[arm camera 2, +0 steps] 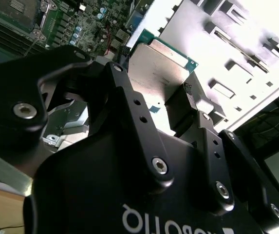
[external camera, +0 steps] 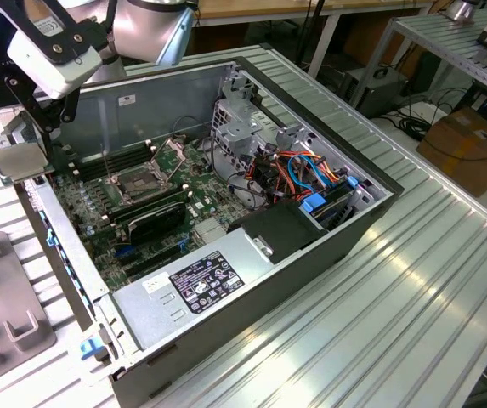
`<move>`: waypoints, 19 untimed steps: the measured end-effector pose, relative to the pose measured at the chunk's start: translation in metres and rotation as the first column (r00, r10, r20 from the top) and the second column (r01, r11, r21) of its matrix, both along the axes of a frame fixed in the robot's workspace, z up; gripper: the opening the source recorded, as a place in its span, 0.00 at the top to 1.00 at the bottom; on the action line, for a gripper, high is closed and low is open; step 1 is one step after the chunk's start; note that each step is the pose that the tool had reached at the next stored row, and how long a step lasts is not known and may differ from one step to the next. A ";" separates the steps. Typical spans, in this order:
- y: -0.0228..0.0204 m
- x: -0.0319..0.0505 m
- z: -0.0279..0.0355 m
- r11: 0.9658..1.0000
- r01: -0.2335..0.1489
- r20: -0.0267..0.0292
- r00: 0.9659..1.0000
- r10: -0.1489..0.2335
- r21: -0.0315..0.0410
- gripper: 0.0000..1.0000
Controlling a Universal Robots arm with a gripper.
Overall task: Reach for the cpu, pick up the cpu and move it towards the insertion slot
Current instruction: 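Pick up the cpu and move it towards the insertion slot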
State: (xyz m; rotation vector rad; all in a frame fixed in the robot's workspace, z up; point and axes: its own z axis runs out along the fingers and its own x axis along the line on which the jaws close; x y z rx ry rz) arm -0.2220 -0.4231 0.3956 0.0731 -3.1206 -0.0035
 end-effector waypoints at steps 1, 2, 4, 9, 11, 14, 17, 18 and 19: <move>0.0004 0.0017 0.0000 1.000 0.000 0.000 1.000 0.000 0.000 0.45; 0.0006 0.0033 -0.0001 1.000 0.000 0.000 1.000 0.000 0.000 0.45; 0.0011 0.0075 -0.0001 1.000 0.000 0.000 1.000 0.000 0.000 0.45; 0.0023 0.0172 -0.0003 1.000 0.000 0.000 1.000 0.000 0.000 0.45; 0.0024 0.0199 -0.0007 1.000 0.000 0.000 1.000 0.000 0.000 0.45; 0.0030 0.0278 -0.0010 1.000 0.000 0.000 1.000 0.000 -0.001 0.45; 0.0048 0.0397 -0.0018 1.000 0.000 0.000 1.000 0.000 -0.001 0.45; 0.0053 0.0418 -0.0018 1.000 0.000 0.000 1.000 0.000 -0.001 0.45; 0.0060 0.0443 -0.0019 1.000 0.000 0.000 1.000 0.000 -0.001 0.45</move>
